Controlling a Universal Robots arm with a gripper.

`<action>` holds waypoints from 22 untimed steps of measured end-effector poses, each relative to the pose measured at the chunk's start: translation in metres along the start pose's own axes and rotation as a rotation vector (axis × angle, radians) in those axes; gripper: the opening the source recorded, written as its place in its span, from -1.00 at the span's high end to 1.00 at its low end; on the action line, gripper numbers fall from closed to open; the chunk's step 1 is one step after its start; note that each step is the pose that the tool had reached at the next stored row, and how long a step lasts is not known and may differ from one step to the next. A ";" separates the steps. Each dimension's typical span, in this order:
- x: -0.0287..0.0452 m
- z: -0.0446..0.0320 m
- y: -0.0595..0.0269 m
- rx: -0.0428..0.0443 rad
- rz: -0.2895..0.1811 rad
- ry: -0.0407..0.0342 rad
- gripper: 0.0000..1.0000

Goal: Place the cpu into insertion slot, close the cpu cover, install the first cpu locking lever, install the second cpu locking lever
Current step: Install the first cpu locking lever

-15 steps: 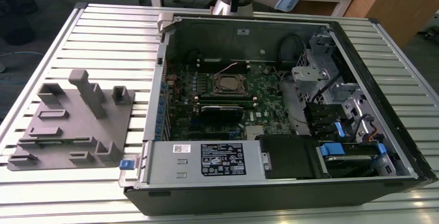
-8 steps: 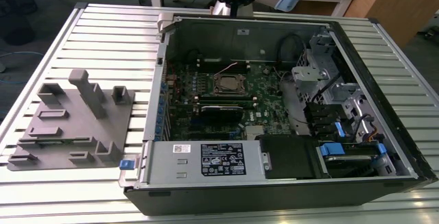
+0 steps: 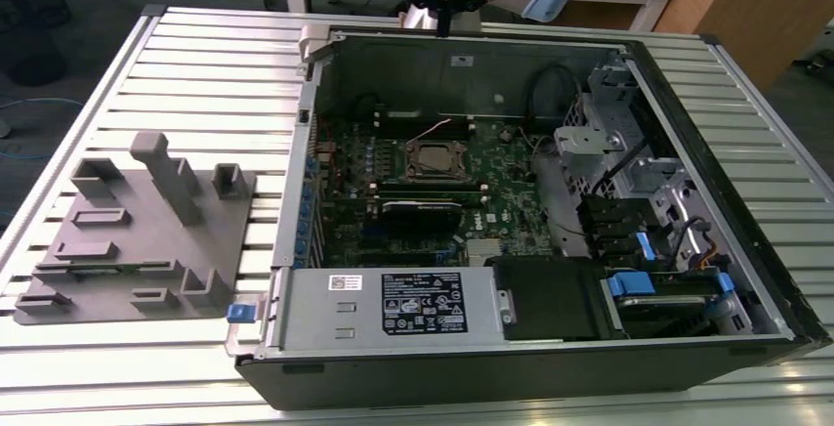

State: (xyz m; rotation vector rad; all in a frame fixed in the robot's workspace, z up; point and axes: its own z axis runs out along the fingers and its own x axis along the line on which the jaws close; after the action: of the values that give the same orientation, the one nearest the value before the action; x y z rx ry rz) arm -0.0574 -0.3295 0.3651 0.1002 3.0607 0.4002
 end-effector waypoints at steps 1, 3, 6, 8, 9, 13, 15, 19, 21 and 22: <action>0.0001 0.0014 -0.0005 -0.0003 0.000 -0.0001 0.80; 0.0002 0.0048 -0.0016 0.0001 0.000 0.0001 0.80; 0.0003 0.0097 -0.0041 0.0000 0.000 0.0001 0.80; 0.0004 0.0119 -0.0055 0.0000 0.000 0.0000 0.80; 0.0004 0.0119 -0.0055 0.0002 0.000 0.0001 0.80; 0.0004 0.0120 -0.0055 0.0002 0.000 0.0001 0.80; 0.0004 0.0120 -0.0055 0.0002 0.000 0.0001 0.80; 0.0004 0.0121 -0.0055 0.0002 0.000 0.0001 0.80; 0.0004 0.0124 -0.0056 0.0000 0.000 0.0000 0.80; 0.0005 0.0130 -0.0059 -0.0003 0.000 -0.0002 0.80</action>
State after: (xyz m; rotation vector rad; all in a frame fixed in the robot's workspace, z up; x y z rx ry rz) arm -0.0574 -0.3318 0.3510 0.1002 3.0604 0.4006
